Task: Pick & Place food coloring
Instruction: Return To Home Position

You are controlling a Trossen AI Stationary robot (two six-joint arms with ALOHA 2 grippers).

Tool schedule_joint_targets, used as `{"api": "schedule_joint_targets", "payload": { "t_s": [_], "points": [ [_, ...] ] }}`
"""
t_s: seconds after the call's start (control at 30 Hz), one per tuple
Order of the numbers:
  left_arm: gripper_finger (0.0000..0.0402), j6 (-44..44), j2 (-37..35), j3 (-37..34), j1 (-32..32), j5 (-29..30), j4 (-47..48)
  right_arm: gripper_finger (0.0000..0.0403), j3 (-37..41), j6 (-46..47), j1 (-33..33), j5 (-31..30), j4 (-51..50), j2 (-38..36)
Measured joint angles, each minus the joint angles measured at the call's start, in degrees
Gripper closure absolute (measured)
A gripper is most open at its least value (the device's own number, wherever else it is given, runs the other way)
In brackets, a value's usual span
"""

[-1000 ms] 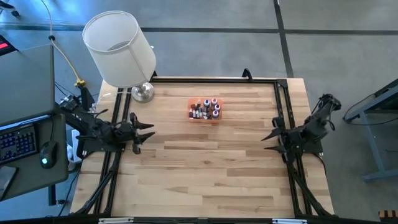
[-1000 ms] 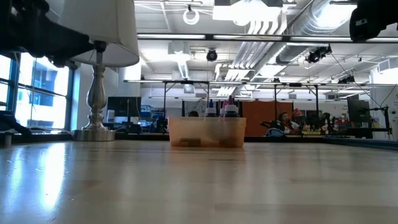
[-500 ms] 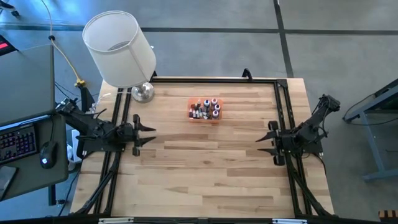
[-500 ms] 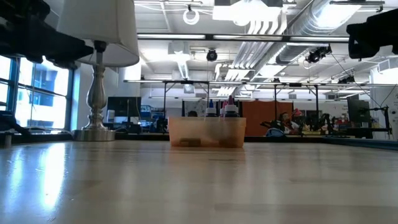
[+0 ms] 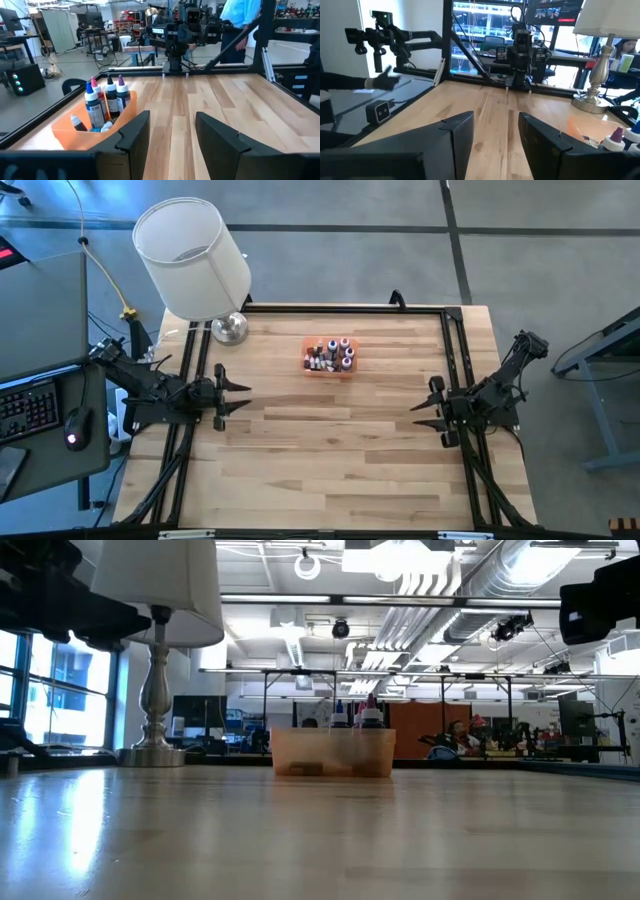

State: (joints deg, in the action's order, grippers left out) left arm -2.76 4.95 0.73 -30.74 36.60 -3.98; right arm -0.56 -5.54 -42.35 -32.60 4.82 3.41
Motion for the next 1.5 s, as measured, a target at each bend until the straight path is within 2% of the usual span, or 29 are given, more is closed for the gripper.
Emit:
{"api": "schedule_joint_targets", "payload": {
  "t_s": [1.5],
  "points": [
    [0.0245,0.1,0.0,0.0,0.0,0.0,0.0,0.0254,0.0,-0.9,0.0,0.0,0.2,0.0]
  ]
}}
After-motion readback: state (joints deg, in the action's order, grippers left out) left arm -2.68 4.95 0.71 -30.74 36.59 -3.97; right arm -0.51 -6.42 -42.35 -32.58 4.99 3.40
